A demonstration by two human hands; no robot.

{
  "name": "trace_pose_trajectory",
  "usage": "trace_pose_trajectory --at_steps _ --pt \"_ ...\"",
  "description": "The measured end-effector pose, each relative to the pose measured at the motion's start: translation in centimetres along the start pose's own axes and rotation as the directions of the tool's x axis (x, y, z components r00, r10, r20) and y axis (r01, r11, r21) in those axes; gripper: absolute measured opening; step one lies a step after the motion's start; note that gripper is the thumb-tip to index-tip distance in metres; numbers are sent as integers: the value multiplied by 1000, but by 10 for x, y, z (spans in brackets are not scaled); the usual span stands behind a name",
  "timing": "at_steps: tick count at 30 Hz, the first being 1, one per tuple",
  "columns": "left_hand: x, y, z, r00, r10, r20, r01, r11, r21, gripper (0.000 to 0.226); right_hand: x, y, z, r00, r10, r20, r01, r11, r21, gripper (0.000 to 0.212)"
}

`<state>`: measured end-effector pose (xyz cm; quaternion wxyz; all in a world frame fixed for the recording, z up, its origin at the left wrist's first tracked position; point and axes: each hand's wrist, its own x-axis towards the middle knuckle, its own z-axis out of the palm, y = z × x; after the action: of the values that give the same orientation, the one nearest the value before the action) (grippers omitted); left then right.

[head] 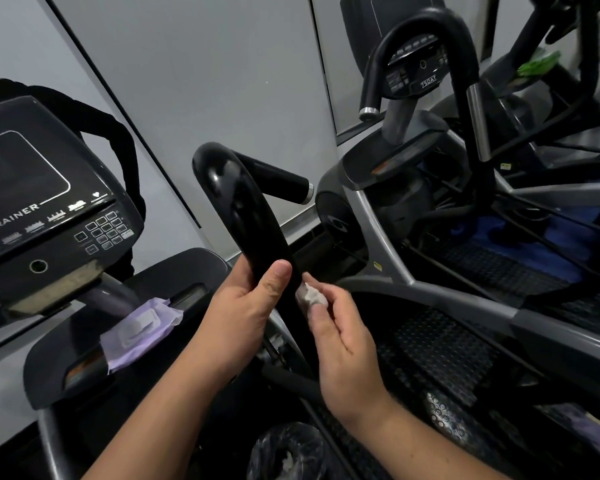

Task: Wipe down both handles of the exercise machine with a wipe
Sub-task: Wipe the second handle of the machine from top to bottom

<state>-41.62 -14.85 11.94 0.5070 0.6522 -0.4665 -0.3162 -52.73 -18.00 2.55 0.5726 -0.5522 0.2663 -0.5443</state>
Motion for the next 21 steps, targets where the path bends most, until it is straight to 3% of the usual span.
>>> trace_pose_trajectory --at_steps 2,7,10,18,21 --pt "1 0 0 1000 2 -11 -2 1000 7 52 2 3 1 999 31 -11 -31 999 16 39" --pt "-1 -1 3 999 -1 -35 1 1000 5 50 -4 2 4 983 -157 -98 146 983 -108 36" --pt "-1 -1 2 999 -3 -32 4 1000 14 50 5 2 1 989 -85 -121 76 994 -77 35" --pt "-2 -2 2 999 6 -33 -5 1000 27 49 3 5 -4 987 -71 -142 57 993 -101 12" --pt "-1 -3 3 999 8 -38 -7 1000 21 49 1 -1 -3 978 -152 -140 140 986 -89 14"
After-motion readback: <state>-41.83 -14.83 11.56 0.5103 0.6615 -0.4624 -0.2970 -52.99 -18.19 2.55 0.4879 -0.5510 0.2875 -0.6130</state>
